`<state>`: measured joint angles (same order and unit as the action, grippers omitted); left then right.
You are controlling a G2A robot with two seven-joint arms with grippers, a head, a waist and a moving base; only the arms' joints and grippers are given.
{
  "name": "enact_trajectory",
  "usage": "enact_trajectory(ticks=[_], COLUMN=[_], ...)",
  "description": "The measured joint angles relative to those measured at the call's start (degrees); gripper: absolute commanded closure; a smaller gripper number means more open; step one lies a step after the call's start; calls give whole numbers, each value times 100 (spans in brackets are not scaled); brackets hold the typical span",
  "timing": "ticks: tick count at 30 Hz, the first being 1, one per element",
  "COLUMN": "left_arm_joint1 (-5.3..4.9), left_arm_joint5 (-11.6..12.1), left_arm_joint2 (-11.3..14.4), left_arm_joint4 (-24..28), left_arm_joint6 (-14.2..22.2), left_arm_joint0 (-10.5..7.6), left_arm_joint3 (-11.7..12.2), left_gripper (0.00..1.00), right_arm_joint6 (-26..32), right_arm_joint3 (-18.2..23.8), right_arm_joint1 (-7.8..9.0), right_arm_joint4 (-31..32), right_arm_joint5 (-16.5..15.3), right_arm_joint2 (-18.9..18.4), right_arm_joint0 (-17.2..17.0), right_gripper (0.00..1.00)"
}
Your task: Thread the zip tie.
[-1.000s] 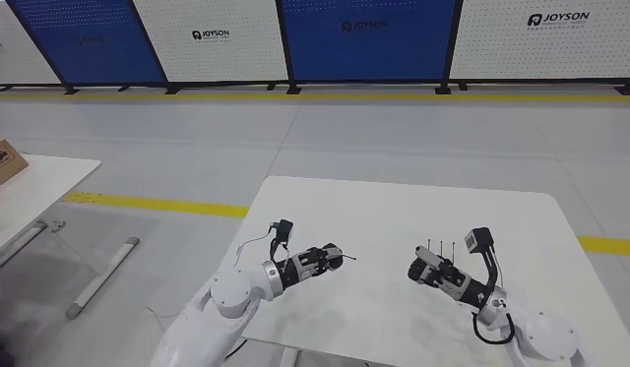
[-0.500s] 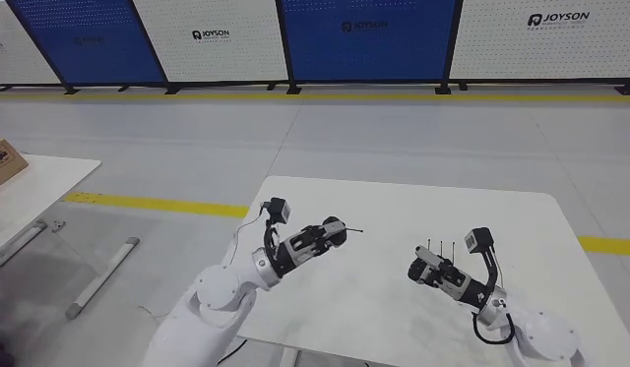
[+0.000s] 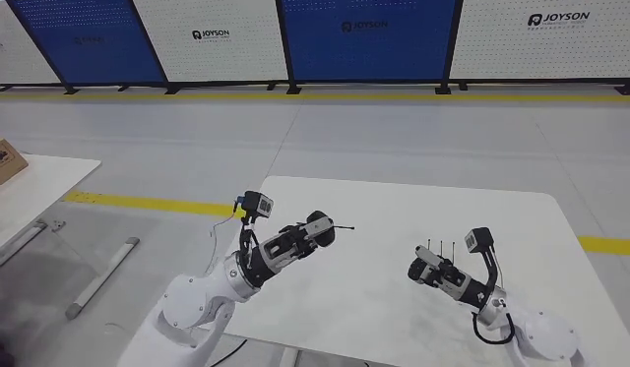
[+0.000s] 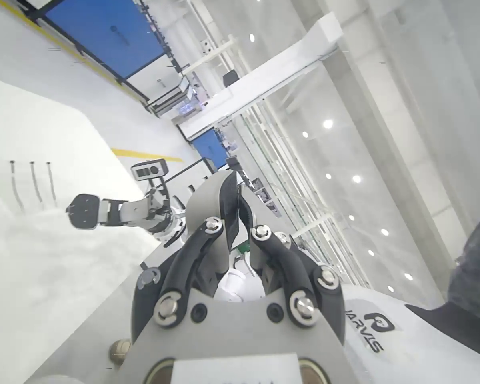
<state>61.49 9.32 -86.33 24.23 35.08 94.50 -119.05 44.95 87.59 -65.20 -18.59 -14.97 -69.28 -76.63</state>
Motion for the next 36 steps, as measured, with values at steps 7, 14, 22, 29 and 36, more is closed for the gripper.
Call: enact_trajectory(ticks=[7, 14, 22, 29, 36], left_arm_joint1=[40, 112, 164, 166, 181], left_arm_joint5=[-396, -737, -748, -734, -521], left_arm_joint2=[550, 1250, 1638, 1644, 1583], left_arm_joint4=[-467, -916, -1162, -1122, -864], left_arm_joint6=[-243, -365, -542, -542, -702], left_arm_joint0=[-388, -942, -1205, -1204, -1176], left_arm_joint3=[935, 2206, 2742, 2726, 2451], left_gripper=[100, 100, 100, 100, 100], right_arm_joint6=[0, 0, 0, 0, 0], right_arm_joint3=[0, 0, 0, 0, 0], right_arm_joint1=[0, 0, 0, 0, 0], right_arm_joint4=[0, 0, 0, 0, 0], right_arm_joint5=[0, 0, 0, 0, 0], right_arm_joint2=[0, 0, 0, 0, 0], right_arm_joint0=[0, 0, 0, 0, 0], right_gripper=[0, 0, 0, 0, 0])
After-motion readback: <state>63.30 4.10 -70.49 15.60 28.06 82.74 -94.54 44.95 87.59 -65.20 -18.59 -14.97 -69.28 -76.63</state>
